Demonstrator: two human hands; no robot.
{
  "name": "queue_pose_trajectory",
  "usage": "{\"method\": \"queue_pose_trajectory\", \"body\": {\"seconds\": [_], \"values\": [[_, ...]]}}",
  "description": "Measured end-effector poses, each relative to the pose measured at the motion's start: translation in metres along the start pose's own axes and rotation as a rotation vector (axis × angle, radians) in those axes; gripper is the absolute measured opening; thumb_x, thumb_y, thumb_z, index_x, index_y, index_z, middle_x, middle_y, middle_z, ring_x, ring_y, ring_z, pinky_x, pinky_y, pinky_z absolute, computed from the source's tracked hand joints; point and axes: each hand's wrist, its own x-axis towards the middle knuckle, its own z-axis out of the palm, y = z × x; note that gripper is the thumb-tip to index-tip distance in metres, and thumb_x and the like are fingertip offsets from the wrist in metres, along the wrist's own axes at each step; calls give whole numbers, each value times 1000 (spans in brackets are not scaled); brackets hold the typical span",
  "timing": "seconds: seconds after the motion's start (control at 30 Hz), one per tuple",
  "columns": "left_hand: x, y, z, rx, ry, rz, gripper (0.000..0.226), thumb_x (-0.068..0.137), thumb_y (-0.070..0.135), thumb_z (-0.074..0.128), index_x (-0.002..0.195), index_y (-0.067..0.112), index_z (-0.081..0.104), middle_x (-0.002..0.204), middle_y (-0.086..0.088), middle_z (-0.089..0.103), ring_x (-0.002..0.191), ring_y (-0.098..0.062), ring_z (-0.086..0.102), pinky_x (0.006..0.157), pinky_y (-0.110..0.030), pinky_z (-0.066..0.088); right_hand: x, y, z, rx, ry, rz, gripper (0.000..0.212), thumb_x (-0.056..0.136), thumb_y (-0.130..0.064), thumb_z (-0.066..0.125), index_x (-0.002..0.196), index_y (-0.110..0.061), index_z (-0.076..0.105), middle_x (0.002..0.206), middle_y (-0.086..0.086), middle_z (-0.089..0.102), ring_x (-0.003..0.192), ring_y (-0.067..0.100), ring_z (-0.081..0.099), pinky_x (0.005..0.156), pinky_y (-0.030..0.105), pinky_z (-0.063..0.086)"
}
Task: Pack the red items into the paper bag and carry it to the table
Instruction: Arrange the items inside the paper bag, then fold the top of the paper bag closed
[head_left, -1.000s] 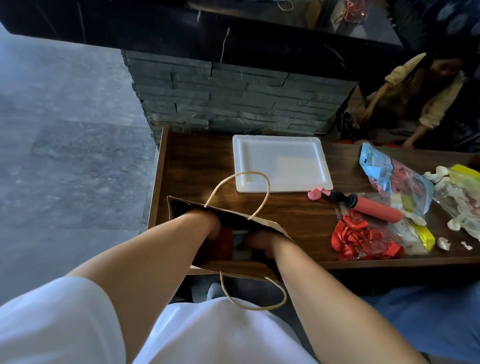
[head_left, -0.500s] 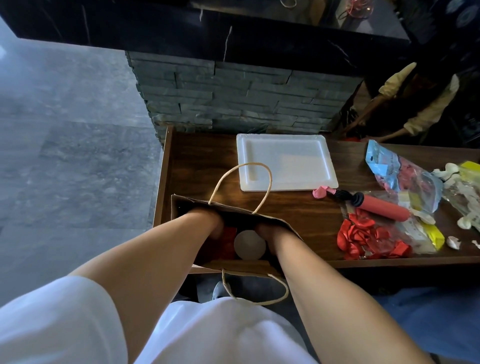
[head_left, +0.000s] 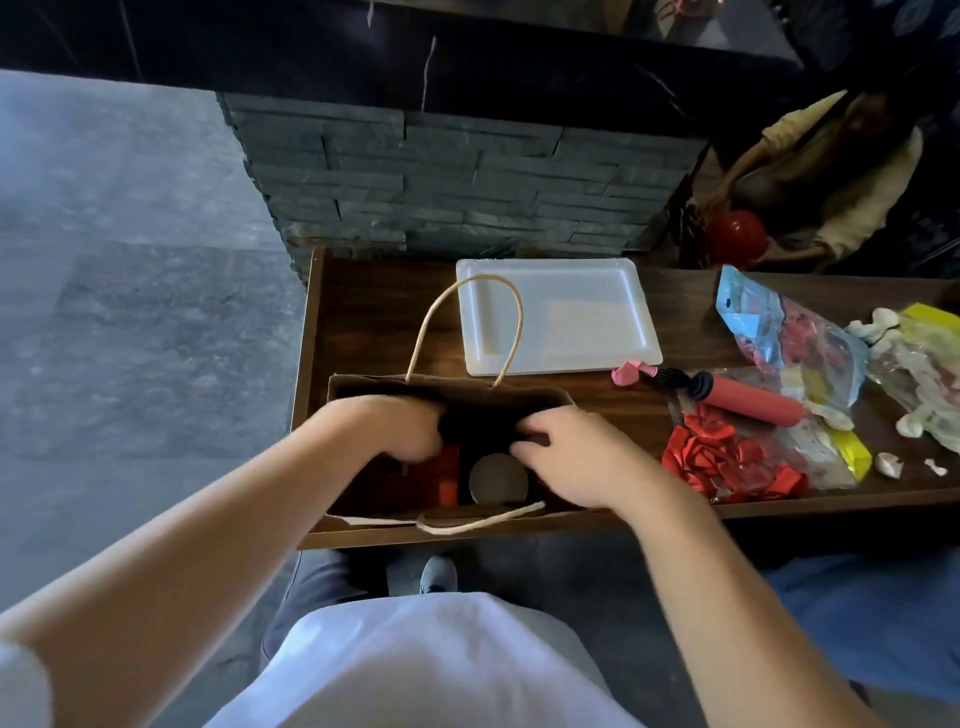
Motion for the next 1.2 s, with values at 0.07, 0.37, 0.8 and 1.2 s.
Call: {"method": "queue_pose_trajectory", "body": {"seconds": [0.07,0.37,0.8,1.2], "values": [[-41,-22,-8,-302,236,122,37,90,35,49,126,43,55,129,10,61,112,-12,60,96,-33,49,-48,18,-24,380,-16,-112,33,85,-38,59,116,-32,66,101,-1,77,82,19,76,72,35,60],[-126,-110,46,-981,662,86,53,78,-19,56,99,27,69,100,3,75,87,-16,73,72,-30,60,-65,112,12,493,174,3,57,72,0,78,105,-45,67,108,-21,72,100,3,69,89,39,57],[-83,-62,80,-851,730,79,47,74,1,76,103,37,64,103,16,70,87,-5,72,78,-20,58,-5,77,40,511,222,-258,61,82,-8,72,112,-60,60,118,-28,67,113,3,64,93,22,52],[-33,-61,94,-837,664,-420,22,87,33,64,100,17,59,116,-8,57,88,-19,60,67,-27,52,28,48,69,349,552,11,61,80,-31,76,134,-18,50,91,0,67,87,12,63,72,18,48]]}}
